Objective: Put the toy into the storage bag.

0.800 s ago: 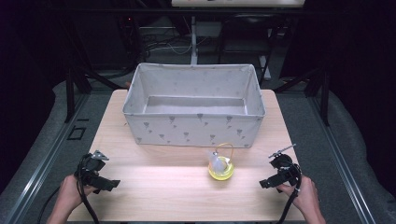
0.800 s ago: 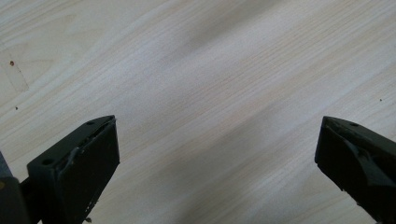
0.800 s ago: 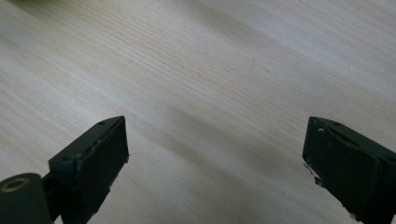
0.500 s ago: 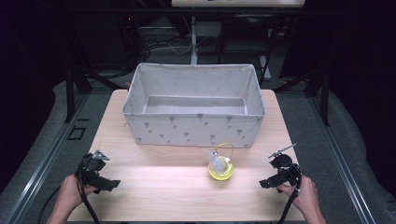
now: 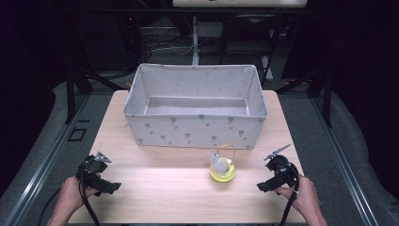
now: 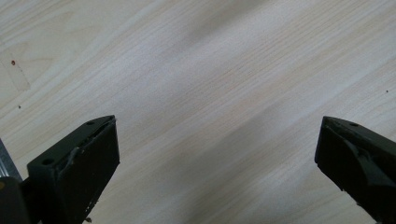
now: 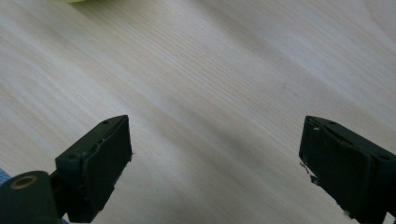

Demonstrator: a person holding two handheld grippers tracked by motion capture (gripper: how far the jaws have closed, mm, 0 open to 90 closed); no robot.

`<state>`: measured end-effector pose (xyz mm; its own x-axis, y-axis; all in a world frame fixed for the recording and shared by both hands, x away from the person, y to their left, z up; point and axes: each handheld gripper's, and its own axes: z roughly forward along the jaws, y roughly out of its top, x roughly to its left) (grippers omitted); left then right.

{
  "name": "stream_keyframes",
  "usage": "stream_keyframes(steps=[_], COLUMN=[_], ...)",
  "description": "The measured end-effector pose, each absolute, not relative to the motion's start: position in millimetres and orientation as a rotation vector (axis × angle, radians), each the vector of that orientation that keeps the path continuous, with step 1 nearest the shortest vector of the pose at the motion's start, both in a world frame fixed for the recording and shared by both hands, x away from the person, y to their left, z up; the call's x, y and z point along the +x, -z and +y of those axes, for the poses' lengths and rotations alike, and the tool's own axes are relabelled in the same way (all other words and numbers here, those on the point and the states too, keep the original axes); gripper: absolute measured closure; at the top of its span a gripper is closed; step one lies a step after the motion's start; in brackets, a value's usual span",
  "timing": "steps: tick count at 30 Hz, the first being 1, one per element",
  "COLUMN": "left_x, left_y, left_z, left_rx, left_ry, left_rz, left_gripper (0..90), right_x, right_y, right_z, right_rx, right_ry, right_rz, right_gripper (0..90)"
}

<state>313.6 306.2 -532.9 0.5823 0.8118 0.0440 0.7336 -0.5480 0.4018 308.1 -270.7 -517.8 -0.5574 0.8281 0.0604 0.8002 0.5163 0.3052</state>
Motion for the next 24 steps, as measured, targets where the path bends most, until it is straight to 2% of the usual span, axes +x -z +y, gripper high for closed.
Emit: stream_keyframes(steps=[8,24], left_x=[313,314], left_y=[535,538], left_z=[307,304], left_rx=[2.484,2.497], left_ry=[-0.308,-0.282], left_rz=[1.259,1.246], left_gripper=[0.2,0.2], right_x=[305,318], right_y=[500,473], right_z=[-241,-212], right_rx=[1.272,1.061], right_ry=[-0.455,-0.485], right_rz=[2.697,2.774], right_gripper=[6.5,4.4])
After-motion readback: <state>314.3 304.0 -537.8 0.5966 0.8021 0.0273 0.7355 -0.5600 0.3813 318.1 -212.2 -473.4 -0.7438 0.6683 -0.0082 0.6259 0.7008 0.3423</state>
